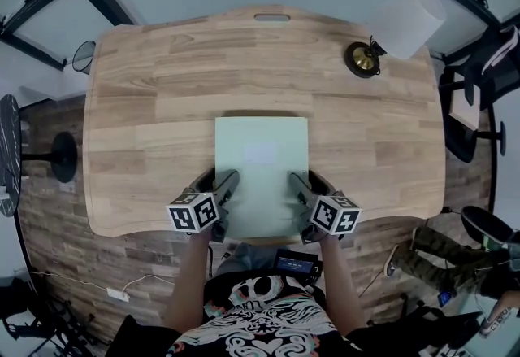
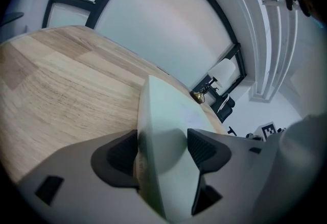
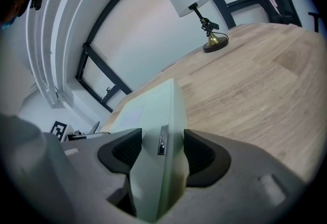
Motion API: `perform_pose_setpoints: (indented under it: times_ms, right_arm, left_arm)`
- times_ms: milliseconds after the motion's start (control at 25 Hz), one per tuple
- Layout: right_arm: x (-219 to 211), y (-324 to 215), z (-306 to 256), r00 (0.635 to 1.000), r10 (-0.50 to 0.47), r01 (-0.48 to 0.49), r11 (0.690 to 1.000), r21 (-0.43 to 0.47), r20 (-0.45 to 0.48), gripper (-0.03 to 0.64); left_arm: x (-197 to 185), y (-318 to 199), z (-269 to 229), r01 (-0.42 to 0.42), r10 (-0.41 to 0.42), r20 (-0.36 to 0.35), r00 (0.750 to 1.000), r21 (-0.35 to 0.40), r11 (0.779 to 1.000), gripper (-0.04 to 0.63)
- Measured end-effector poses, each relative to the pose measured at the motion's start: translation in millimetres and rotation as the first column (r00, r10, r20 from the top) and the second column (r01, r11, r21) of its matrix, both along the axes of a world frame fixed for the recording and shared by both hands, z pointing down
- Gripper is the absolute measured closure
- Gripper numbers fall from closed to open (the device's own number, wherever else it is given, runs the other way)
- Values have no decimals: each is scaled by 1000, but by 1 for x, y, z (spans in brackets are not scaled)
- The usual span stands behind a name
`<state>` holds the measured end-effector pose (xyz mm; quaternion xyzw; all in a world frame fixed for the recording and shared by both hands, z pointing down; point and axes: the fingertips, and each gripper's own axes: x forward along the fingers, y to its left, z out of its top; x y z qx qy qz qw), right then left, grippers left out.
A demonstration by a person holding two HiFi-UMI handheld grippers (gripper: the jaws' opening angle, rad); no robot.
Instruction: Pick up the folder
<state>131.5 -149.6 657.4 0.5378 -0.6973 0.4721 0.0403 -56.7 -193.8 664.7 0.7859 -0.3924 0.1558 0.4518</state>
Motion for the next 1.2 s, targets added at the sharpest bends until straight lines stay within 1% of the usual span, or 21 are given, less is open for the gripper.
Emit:
perform_pose_setpoints:
  times_ms: [120,200,360,520,760,960,1200]
  right_arm:
    - [-2,-1,3,999,-13,13,1000,-3,-49,377]
    - [-2,-2,5,998,-16,15,1000,-14,-65,377]
    - [-2,-2,6,999,13,-14,1000,-27,-45,377]
    - [0,-2,6,998,56,-56,998,-17,-35,376]
    - [-1,-2,8,999,31,-32,999,-30,-35,377]
    - [0,-5,6,999,41,-42,998,-38,-28,377]
    - [6,-4,2,998,60,-61,997,-47,-37,377]
  left_arm:
    - [-2,-1,3,18,-18,-6,1000,-1,1000,310]
    - [-2,-1,4,26,-26,-4,1000,-1,1000,310]
    - [-2,-1,5,30,-30,-5,1000,-6,1000,310]
    - [0,-1,4,42,-42,1,999,-3,999,309]
    - [-1,0,4,51,-51,18,999,-9,999,310]
    - [1,-3,1,62,-62,35,997,0,998,310]
    - [7,-4,-1,54,-54,38,998,-16,998,310]
